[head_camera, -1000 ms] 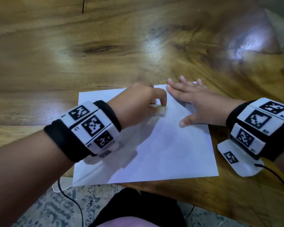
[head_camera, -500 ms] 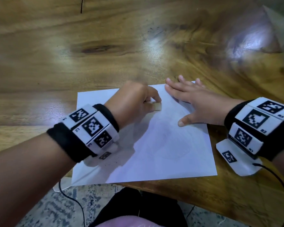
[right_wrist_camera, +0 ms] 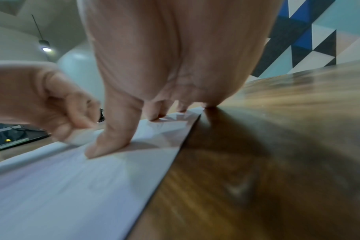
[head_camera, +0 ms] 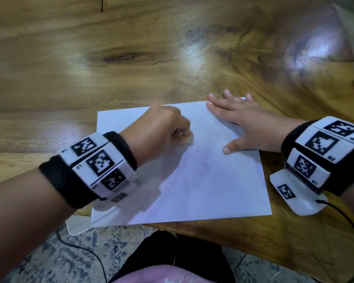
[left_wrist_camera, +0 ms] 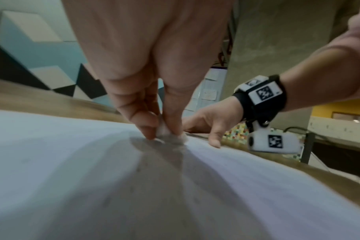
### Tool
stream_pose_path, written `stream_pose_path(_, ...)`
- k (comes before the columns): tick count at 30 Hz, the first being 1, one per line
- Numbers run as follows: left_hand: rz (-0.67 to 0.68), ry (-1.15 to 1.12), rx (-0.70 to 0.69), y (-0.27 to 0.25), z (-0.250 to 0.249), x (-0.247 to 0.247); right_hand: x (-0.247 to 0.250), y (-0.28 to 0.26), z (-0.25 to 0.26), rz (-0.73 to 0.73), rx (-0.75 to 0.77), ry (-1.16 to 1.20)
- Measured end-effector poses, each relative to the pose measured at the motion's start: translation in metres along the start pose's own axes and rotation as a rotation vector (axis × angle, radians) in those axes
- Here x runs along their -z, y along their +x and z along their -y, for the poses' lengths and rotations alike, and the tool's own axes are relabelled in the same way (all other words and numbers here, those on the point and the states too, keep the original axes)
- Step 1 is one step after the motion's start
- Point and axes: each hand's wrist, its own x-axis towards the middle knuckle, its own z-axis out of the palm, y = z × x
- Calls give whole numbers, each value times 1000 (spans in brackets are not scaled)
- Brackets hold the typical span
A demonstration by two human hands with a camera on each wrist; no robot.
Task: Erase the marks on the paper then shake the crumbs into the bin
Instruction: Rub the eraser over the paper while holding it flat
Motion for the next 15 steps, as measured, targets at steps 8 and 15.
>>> stream_pose_path(8, 76, 13, 12, 1, -2, 5, -1, 1, -1, -8, -4, 1)
stream_pose_path(15, 301, -69, -57, -22, 2, 2, -1, 0, -2, -2, 2, 13)
